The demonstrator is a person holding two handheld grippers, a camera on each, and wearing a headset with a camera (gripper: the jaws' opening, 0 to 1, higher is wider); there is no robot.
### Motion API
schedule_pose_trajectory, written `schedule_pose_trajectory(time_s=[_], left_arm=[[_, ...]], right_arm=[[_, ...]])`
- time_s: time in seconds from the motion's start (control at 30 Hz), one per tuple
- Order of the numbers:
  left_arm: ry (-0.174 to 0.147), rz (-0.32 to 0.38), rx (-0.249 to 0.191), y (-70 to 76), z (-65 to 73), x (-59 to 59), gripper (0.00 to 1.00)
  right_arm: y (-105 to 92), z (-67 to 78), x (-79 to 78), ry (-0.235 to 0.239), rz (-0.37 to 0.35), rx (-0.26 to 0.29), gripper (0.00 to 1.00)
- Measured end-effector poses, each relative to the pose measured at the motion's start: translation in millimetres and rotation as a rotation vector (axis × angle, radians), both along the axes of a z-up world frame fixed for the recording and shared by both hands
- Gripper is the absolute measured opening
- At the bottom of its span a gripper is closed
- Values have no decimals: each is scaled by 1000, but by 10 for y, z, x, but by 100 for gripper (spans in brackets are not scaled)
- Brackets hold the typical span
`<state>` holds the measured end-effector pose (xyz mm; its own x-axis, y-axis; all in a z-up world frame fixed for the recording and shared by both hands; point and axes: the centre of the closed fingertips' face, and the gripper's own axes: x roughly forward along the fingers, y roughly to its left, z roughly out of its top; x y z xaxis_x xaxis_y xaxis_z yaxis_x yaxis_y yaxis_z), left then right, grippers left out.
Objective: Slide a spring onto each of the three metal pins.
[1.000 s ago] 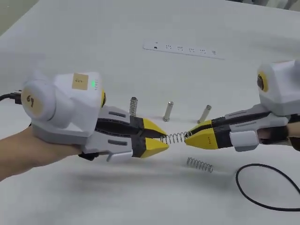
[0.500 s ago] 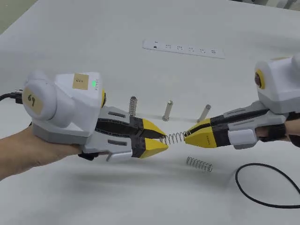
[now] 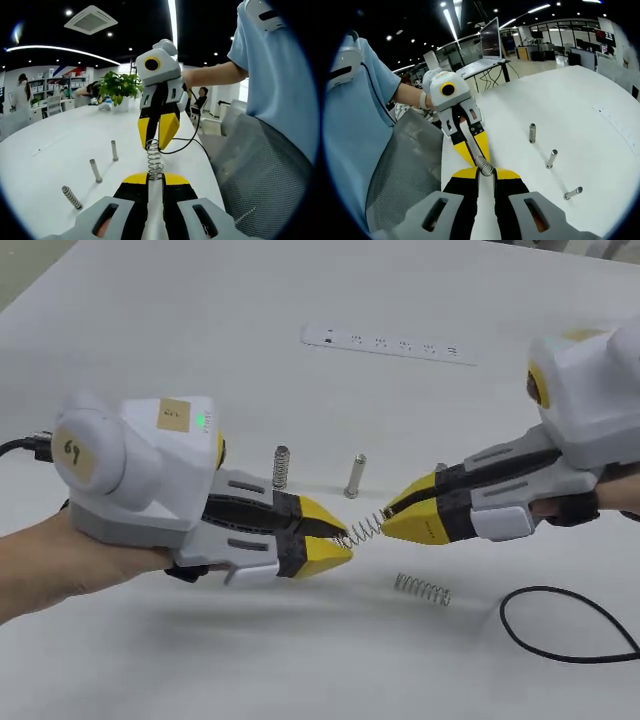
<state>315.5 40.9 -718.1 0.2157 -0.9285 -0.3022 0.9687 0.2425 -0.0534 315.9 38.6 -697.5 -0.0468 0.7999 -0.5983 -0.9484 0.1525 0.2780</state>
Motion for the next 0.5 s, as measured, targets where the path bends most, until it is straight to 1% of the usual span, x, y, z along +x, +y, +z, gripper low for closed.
schedule_pose_trajectory(time_s=[0.07, 0.17, 0.33, 0.4, 0.5], left_arm=[[0, 0, 2, 0, -5, 1, 2], [2, 0, 0, -4, -2, -1, 2], [3, 3, -2, -5, 6, 5, 2], [7, 4, -3, -5, 7, 7, 2], [6, 2, -2, -9, 6, 6, 2]], right_arm=[[23, 14, 1, -22, 12, -10, 8], [58, 57, -7, -38, 29, -14, 8], [98, 86, -14, -68, 54, -27, 8], [89, 78, 6, -86, 65, -35, 8], [103, 80, 8, -102, 76, -43, 8]])
